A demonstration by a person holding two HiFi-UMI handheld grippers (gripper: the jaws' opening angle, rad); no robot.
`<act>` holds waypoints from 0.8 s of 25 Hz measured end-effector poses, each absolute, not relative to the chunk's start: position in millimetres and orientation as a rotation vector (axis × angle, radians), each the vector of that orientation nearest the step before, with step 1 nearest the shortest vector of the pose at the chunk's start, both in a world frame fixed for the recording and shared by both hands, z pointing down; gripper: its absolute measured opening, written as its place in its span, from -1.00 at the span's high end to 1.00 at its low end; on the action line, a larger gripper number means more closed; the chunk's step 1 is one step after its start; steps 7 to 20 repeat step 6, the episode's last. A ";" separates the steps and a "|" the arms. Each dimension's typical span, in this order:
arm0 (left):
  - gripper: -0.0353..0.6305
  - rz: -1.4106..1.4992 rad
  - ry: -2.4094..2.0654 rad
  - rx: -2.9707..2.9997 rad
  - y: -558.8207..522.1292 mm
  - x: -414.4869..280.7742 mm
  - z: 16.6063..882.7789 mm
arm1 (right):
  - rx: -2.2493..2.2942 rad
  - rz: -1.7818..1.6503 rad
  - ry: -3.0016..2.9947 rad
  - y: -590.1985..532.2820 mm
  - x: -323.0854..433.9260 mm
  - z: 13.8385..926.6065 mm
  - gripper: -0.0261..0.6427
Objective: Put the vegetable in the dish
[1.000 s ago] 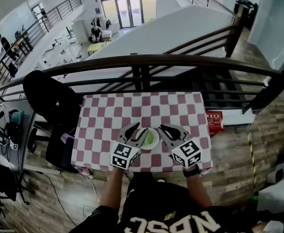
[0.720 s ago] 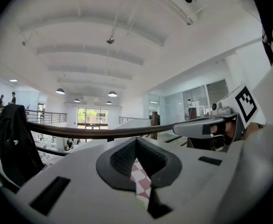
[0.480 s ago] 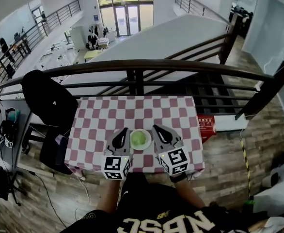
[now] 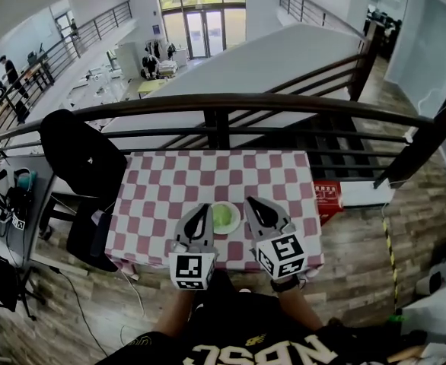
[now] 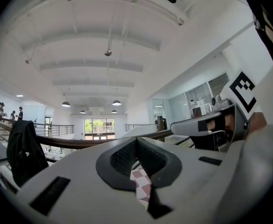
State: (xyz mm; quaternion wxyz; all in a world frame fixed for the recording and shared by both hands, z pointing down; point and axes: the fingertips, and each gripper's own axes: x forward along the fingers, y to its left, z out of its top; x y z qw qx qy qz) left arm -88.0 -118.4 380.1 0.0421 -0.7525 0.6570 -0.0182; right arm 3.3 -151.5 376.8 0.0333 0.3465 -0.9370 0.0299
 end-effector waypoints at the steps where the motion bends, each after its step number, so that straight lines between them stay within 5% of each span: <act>1: 0.84 -0.059 2.017 -2.302 -118.2 -88.0 381.5 | 1.063 0.102 -2.880 -151.0 4.3 379.3 0.87; 20: 0.84 -0.114 2.068 -2.303 -117.3 -87.1 401.6 | 1.068 0.127 -2.856 -151.7 11.9 393.0 0.87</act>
